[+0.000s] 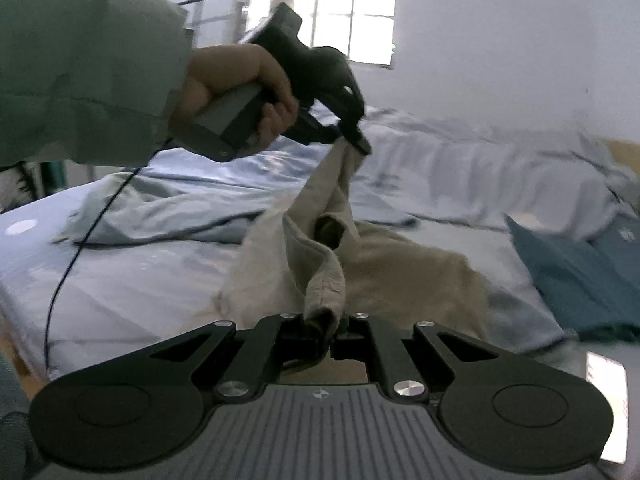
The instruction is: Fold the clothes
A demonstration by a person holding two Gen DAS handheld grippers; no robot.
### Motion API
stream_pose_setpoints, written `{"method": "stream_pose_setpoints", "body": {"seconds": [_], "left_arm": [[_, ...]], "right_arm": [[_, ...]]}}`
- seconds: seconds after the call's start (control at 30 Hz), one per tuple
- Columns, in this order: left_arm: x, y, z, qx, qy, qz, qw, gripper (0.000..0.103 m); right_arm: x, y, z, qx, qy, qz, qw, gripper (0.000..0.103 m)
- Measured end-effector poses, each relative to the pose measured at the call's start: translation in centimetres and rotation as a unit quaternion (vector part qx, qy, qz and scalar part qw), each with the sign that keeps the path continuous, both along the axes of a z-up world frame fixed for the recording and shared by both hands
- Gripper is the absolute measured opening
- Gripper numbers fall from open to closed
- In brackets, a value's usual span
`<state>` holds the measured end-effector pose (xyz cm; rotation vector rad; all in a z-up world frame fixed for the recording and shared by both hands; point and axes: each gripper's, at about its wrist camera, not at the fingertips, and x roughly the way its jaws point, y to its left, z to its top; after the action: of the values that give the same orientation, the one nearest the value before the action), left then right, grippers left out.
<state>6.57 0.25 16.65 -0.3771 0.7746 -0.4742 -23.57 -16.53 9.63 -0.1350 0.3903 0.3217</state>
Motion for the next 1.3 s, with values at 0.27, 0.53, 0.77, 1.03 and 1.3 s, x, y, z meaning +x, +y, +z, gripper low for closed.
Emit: {"method": "stream_pose_setpoints", "body": {"seconds": [0.27,0.53,0.77,1.03,1.3], "left_arm": [[1.7,-9.0,-1.6,0.033,0.000,-0.022,0.9992,0.001],[5.3,-13.8,-6.2,0.086,0.036,0.004,0.9957,0.003],[5.5,-14.7,-8.1,0.069,0.033,0.003,0.9970,0.037],[4.3,-7.2,-3.8,0.006,-0.025,0.025,0.9994,0.056],[2.9,5.9,-4.0,-0.023,-0.024,0.037,0.9988,0.057]], "right_arm": [[1.1,-7.0,-0.6,0.050,0.025,-0.082,0.995,0.004],[5.3,-11.7,-3.6,0.098,0.100,-0.123,0.983,0.005],[6.5,-14.8,-5.3,0.112,0.145,-0.171,0.968,0.014],[4.7,-16.9,-3.7,0.113,0.101,-0.216,0.965,0.019],[5.0,-15.7,-2.6,0.140,0.065,-0.184,0.971,0.030]]}}
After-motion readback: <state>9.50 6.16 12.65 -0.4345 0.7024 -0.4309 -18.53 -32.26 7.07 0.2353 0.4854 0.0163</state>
